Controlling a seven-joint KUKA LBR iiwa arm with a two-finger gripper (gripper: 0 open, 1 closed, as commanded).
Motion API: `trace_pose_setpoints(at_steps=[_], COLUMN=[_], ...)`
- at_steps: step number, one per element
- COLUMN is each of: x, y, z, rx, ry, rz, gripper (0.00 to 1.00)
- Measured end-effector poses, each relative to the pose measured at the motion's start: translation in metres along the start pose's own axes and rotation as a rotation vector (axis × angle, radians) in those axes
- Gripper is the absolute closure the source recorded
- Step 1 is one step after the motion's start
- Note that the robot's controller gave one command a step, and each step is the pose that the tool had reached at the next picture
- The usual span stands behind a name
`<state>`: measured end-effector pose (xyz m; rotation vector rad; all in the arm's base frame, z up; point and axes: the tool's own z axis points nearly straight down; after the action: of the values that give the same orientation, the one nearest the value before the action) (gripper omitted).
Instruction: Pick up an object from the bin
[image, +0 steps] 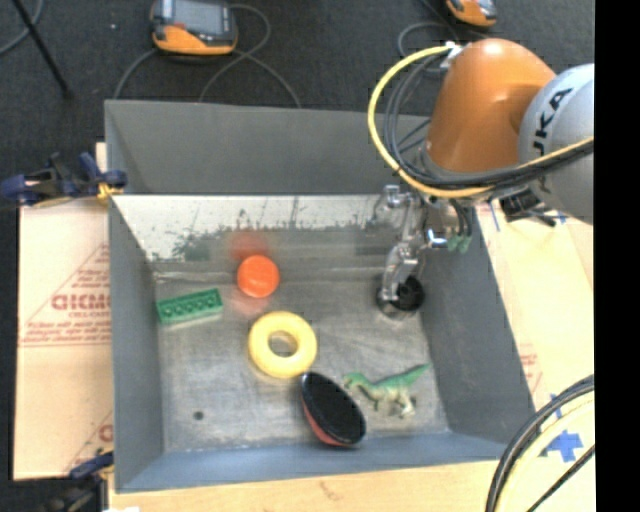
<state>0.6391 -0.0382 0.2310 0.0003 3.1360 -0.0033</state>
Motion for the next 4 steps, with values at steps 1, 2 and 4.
trace_pose_setpoints(at_steps=[1,2,4], x=[0.000,0.029,0.082], y=[0.000,-0.001,0.013], z=[0.000,0.052,0.103], rx=[0.000,0.000,-0.002], ry=[0.000,-0.004,0.004], rz=[0.000,-0.034,-0.092], gripper=[0.00,0.00,0.00])
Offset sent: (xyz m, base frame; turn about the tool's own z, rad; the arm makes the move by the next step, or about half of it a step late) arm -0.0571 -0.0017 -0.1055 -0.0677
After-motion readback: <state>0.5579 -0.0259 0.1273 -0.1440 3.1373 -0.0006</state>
